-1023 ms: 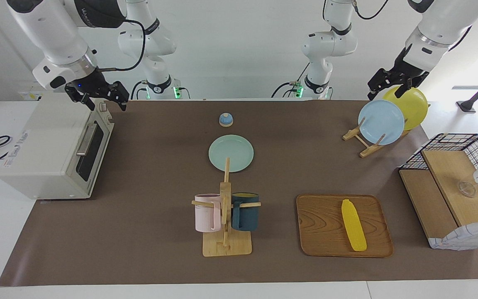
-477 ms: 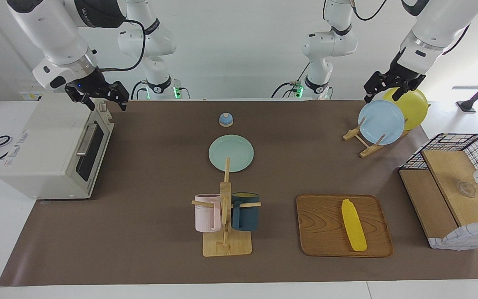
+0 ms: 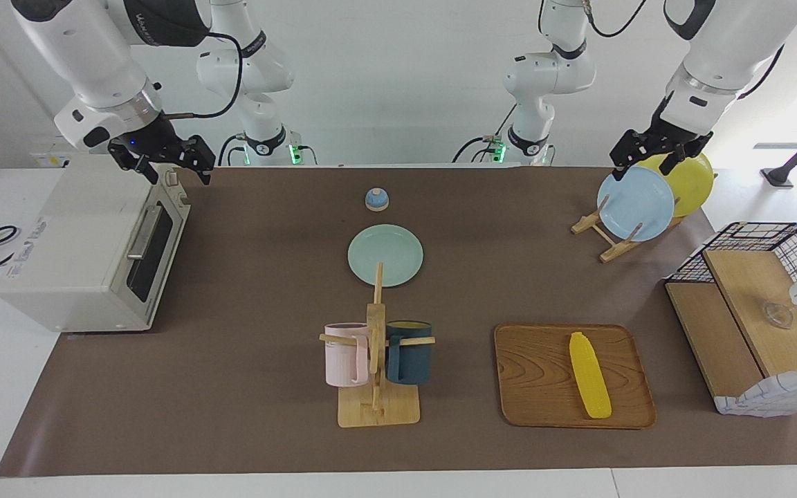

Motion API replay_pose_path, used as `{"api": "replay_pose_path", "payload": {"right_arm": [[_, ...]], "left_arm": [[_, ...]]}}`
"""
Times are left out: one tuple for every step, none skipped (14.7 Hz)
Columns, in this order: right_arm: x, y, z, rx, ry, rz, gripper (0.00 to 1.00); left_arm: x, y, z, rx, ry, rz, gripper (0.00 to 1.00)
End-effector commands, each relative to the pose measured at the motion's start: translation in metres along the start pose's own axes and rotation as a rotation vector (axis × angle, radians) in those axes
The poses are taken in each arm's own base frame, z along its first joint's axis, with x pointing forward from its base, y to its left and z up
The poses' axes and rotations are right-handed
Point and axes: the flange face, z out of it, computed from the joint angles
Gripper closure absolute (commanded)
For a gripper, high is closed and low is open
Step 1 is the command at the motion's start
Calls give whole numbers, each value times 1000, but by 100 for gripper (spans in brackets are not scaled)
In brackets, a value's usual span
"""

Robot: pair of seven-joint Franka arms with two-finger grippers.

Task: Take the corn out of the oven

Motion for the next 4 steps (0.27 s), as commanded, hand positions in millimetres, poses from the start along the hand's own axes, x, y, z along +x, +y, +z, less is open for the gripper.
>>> {"api": "replay_pose_path", "payload": {"right_arm": [[-5,1,-1,8,-6,2,0],[-5,1,-1,8,-6,2,0],[-5,1,-1,8,-6,2,0],[-5,1,-1,8,-6,2,0]], "left_arm": [[-2,1,0,21,16,13,0],[-2,1,0,20,17,11,0],[-3,1,1,21,14,11,0],[-2,1,2,21,13,11,0]]}}
